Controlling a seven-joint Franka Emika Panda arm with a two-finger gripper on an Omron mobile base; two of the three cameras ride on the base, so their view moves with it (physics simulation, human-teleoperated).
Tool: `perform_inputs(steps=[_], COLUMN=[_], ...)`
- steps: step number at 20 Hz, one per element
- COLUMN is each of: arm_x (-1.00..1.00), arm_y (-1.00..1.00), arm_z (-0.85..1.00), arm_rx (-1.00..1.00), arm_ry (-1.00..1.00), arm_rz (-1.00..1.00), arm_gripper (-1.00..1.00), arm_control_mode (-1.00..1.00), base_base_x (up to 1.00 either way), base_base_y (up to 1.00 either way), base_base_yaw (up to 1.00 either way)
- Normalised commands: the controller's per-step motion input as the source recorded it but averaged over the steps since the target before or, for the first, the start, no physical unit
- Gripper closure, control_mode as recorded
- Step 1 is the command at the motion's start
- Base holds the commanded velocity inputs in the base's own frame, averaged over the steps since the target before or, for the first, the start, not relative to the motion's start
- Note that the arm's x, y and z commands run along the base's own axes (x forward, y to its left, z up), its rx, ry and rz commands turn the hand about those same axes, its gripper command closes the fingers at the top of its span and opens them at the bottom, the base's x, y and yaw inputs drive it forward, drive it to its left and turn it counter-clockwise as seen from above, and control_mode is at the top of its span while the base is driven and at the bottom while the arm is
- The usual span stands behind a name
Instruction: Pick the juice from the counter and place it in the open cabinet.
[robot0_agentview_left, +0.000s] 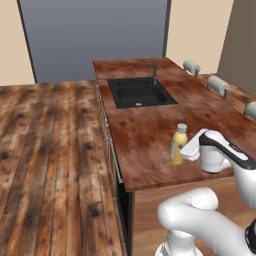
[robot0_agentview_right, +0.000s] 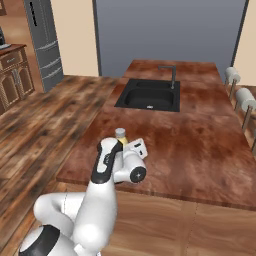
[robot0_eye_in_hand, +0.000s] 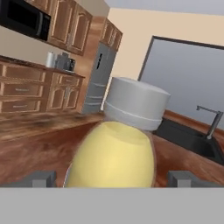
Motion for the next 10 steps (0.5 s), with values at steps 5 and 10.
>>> perform_inputs(steps=[5,10], arm_x=[0.13,0.16], arm_y=[0.00,0.00], arm_z=[-0.09,-0.11], arm_rx=[0.03,0.02], arm_ry=[0.00,0.00], arm_rz=[0.00,0.00], arm_gripper=[-1.00,-1.00], arm_control_mode=[-1.00,-1.00], base_base_x=[0.00,0.00], base_base_y=[0.00,0.00], base_base_yaw=[0.00,0.00])
